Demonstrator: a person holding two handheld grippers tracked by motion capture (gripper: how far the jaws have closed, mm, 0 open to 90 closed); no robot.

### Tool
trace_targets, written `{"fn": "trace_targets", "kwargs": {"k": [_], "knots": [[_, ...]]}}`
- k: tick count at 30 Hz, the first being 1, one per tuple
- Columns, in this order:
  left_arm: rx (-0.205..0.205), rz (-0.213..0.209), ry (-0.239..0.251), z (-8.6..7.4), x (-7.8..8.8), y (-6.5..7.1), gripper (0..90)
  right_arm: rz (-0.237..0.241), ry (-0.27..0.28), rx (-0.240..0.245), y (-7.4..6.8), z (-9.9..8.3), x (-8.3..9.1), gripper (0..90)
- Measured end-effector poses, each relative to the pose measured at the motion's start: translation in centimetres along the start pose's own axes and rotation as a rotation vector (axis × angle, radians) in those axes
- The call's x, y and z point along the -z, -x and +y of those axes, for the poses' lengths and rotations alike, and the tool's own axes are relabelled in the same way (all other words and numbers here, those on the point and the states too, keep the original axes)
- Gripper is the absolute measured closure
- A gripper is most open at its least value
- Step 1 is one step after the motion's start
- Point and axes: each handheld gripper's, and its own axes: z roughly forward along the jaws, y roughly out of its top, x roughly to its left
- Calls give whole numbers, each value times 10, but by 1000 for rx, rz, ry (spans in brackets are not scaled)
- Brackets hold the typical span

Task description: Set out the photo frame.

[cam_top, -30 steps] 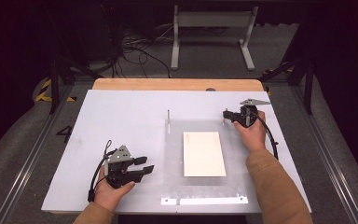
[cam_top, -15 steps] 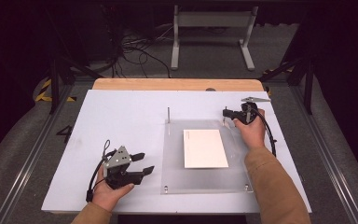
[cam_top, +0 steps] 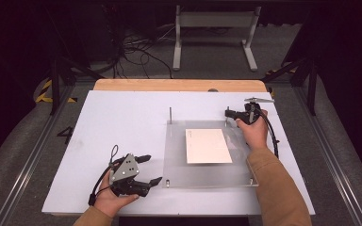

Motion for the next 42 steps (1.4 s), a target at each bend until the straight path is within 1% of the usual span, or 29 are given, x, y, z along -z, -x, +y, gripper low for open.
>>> {"fn": "trace_targets", "kwargs": {"k": [1, 4, 8, 9, 10, 11, 13, 14, 17, 19, 20, 21, 22, 23, 26, 27, 29, 32, 33, 34, 35, 38, 42], "knots": [[-20, -4, 20, 3, 0, 3, 159, 3, 4, -1, 0, -1, 0, 854], [-51, -6, 51, 9, -1, 8, 129, 4, 5, -1, 0, -1, 0, 854], [-62, -23, 69, 15, -7, 12, 118, 1, 7, -10, 1, -1, -1, 854], [-62, -23, 69, 15, -7, 12, 116, 3, 9, -12, 1, -1, -1, 853], [-74, -27, 75, 17, -8, 13, 116, 3, 9, -12, 1, -1, -1, 853], [-93, -22, 78, 18, -10, 15, 113, 6, 14, -14, 1, -2, -1, 853], [-120, -21, 75, 21, -13, 18, 109, 4, 17, -15, 1, -2, -1, 853], [-120, -25, 74, 22, -14, 19, 106, 7, 18, -17, 1, -2, -1, 853], [-141, -28, 76, 24, -20, 21, 107, 8, 18, -20, 1, -2, -1, 852], [-169, -14, 74, 25, -23, 22, 115, 12, 19, -23, 2, -3, -1, 851], [-171, -10, 77, 25, -25, 22, 118, 11, 19, -23, 2, -3, -1, 851], [-187, -1, 81, 25, -27, 22, 123, 11, 20, -23, 2, -3, -1, 851], [-194, 4, 86, 24, -30, 21, 129, 11, 20, -23, 2, -3, -1, 851], [-194, 2, 91, 24, -31, 20, 135, 10, 18, -21, 2, -3, -1, 850], [-184, 6, 133, 22, -34, 17, 154, 13, 17, -23, 2, -3, -1, 849], [-180, 3, 146, 22, -34, 17, 167, 16, 18, -24, 2, -3, -1, 849], [-188, -1, 160, 22, -33, 17, 217, 22, 21, -32, 3, -4, -1, 847], [-194, -23, 174, 22, -32, 17, 383, 31, 23, -41, 4, -4, -1, 844], [-192, -31, 175, 22, -32, 18, 411, 31, 23, -42, 4, -4, -1, 844], [-187, -41, 180, 22, -31, 18, 456, 30, 23, -41, 4, -4, -1, 844], [-182, -39, 187, 22, -31, 17, 488, 29, 24, -42, 3, -4, -1, 843], [-171, -33, 209, 23, -30, 17, 516, 31, 24, -44, 4, -5, -2, 843], [-166, -32, 211, 24, -29, 17, 534, 49, 33, -59, 6, -6, -2, 839]]}}
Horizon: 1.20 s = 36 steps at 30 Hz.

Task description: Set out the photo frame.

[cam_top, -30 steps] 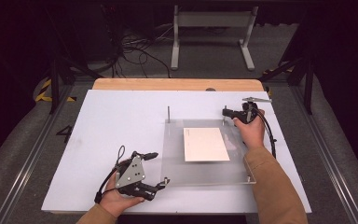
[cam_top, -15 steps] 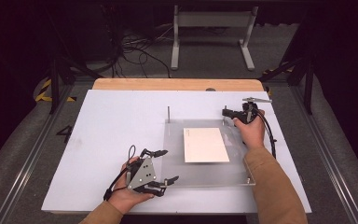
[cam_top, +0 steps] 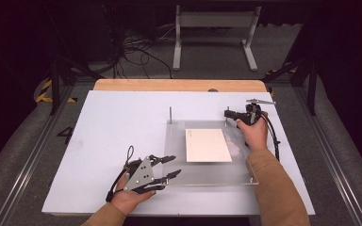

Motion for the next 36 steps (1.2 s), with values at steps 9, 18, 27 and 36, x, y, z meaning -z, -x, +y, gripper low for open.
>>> {"fn": "trace_targets", "kwargs": {"k": [9, 18, 27, 36], "knots": [[-3, 6, -11, 2, 1, 0, 548, 14, -7, -12, 1, 0, 1, 815], [2, 0, -19, 5, 1, -2, 547, -40, -38, 58, -2, 5, 24, 550], [11, -1, -25, 7, 2, -3, 547, -23, -5, 173, -23, 1, 71, 506], [27, -9, -24, 9, 2, -5, 542, 37, 37, 286, -54, -35, 134, 457]]}}
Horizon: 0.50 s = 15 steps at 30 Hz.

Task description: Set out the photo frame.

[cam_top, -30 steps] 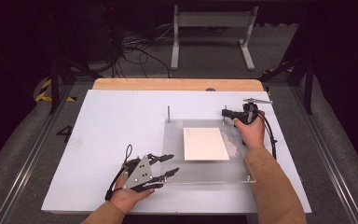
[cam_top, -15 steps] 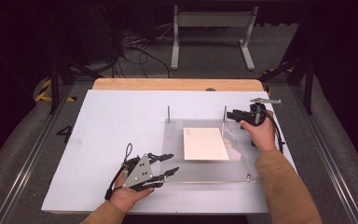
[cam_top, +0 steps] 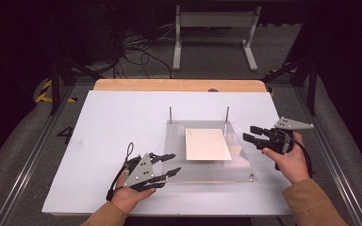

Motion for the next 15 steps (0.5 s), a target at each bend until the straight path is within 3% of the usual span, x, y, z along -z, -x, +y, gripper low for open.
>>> {"fn": "trace_targets", "kwargs": {"k": [4, 7, 10, 15], "knots": [[0, 0, -4, 1, 0, 0, 541, 24, 20, 26, -15, -11, 24, 464], [-2, 1, -7, 1, 0, 0, 541, 26, 27, 71, -25, -17, 38, 472], [-2, 0, -7, 1, 0, 0, 540, 44, 26, 89, -31, -22, 45, 472], [1, -1, -7, 1, 0, 0, 538, 90, 3, 165, -49, -40, 54, 470]]}}
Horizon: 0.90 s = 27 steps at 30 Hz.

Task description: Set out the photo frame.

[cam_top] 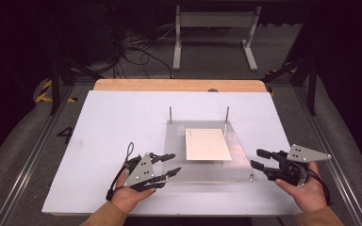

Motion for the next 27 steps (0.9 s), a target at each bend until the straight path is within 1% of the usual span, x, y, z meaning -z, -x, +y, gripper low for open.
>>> {"fn": "trace_targets", "kwargs": {"k": [1, 3, 4, 6, 7, 8, 10, 11, 13, 15, 16, 17, 19, 21, 22, 23, 27], "knots": [[0, 0, 0, 0, 0, 0, 538, 6, -9, 13, -3, -2, 0, 468], [0, 1, 0, 0, 0, 0, 537, 7, -29, 44, -8, -5, -1, 434], [0, 2, -1, 0, 0, 0, 537, 6, -37, 48, -10, -6, -1, 424], [0, 2, -1, 0, 0, 0, 537, 9, -35, 78, -14, -9, -3, 389], [1, 1, 0, 0, 0, 0, 537, 10, -34, 84, -15, -9, -3, 374], [1, 1, -1, 0, 0, 0, 537, 28, -28, 94, -18, -10, -4, 356], [1, 0, -3, 1, 0, 0, 537, 48, -15, 104, -23, -12, -6, 327], [1, 0, -3, 1, 0, 0, 536, 48, -15, 104, -23, -12, -6, 327], [2, -1, -3, 1, 0, 0, 536, 45, -3, 127, -27, -12, -7, 287], [3, -1, -3, 1, 0, 0, 535, 44, 27, 158, -29, -9, -6, 269], [3, -1, -3, 1, 0, 0, 534, 54, 40, 193, -32, -7, -5, 264], [4, -1, -3, 1, 0, 0, 534, 54, 40, 193, -32, -7, -5, 264], [5, -1, -3, 1, 1, 0, 534, 55, 41, 242, -35, -5, -6, 259], [9, -1, -1, 1, 0, 0, 533, 52, 52, 277, -38, -3, -8, 257], [7, -1, -2, 1, 1, 0, 533, 52, 65, 308, -40, -1, -9, 251], [7, -1, -2, 1, 1, 0, 533, 52, 65, 308, -40, -1, -9, 251], [8, -2, 0, 1, 0, 0, 532, 45, 92, 341, -45, 3, -11, 219]]}}
